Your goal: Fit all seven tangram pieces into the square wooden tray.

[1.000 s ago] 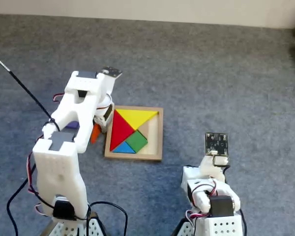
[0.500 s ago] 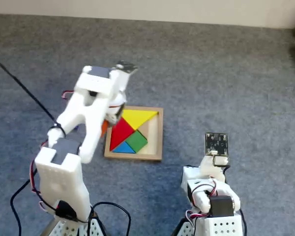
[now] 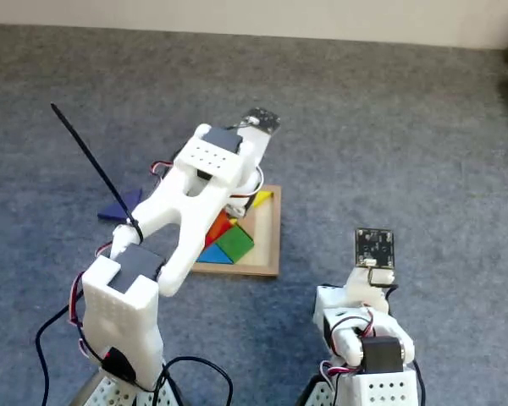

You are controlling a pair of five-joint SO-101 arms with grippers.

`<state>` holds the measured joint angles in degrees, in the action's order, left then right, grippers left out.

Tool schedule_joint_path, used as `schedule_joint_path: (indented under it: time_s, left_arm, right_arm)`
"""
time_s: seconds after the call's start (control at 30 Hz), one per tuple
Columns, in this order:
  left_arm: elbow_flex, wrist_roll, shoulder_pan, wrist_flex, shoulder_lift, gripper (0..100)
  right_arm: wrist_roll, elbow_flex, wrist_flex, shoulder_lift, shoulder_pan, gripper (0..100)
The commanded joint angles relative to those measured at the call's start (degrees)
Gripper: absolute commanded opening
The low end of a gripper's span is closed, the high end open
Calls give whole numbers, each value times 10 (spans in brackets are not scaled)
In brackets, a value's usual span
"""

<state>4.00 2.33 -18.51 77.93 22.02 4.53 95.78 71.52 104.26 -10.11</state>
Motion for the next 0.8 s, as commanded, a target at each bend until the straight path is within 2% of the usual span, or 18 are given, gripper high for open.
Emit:
schedule_joint_path:
  time_s: [0.0,0.1,0.2,0.4,0.7,0.77]
  left_arm:
    - [18,12,-15,-7,-39,78]
    - [18,49,-21,-4,-39,188]
    - [18,71,-32,-6,-41,257]
    - [40,74,-54,0,-45,258]
    - [139,66,-36,119,-44,229]
    - [153,23,-27,140,-41,219]
  right_arm:
    - [3,75,2,9,7,5]
    - [3,75,2,9,7,5]
    - [3,75,2,9,7,5]
    - [3,75,2,9,7,5]
    - [3,75,2,9,7,5]
    - [3,75,2,9,7,5]
